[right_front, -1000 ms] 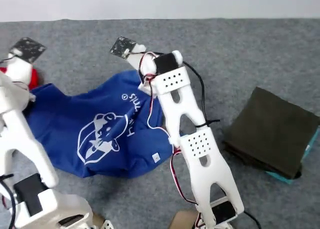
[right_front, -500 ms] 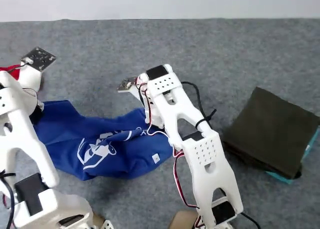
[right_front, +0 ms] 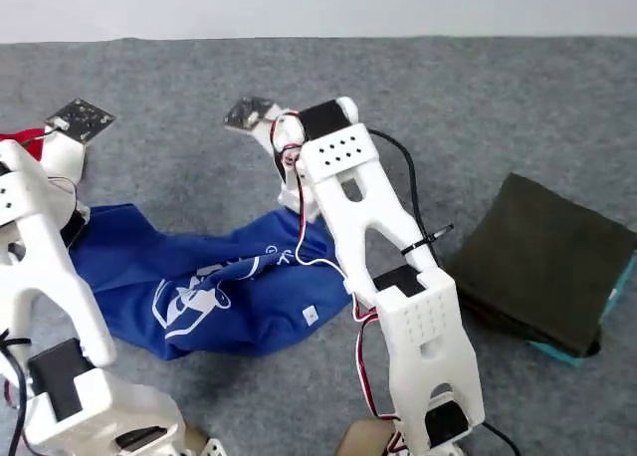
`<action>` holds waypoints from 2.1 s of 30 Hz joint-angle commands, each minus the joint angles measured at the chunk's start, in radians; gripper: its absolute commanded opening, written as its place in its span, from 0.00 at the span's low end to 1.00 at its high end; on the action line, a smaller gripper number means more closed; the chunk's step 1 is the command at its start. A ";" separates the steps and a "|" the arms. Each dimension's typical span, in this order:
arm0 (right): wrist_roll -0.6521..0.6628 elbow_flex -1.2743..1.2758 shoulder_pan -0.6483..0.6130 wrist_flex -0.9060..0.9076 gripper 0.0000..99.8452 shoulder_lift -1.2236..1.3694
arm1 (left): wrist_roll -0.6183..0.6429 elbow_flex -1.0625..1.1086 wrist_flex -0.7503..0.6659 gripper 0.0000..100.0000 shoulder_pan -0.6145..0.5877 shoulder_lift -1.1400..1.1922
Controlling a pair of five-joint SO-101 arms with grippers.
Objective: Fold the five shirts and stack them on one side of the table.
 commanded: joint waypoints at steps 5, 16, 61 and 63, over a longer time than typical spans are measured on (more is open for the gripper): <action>-0.097 -0.063 -0.019 -0.186 0.25 0.087 | -0.012 -0.004 0.021 0.01 0.005 -0.005; -0.169 -0.063 -0.024 -0.193 0.30 0.186 | -0.011 -0.004 0.021 0.01 0.008 -0.005; 0.072 -0.833 0.205 0.012 0.01 -0.044 | 0.597 -0.558 -0.040 0.01 0.038 -0.120; 0.072 -0.833 0.220 -0.025 0.01 -0.116 | 0.635 -0.638 -0.061 0.01 0.054 -0.121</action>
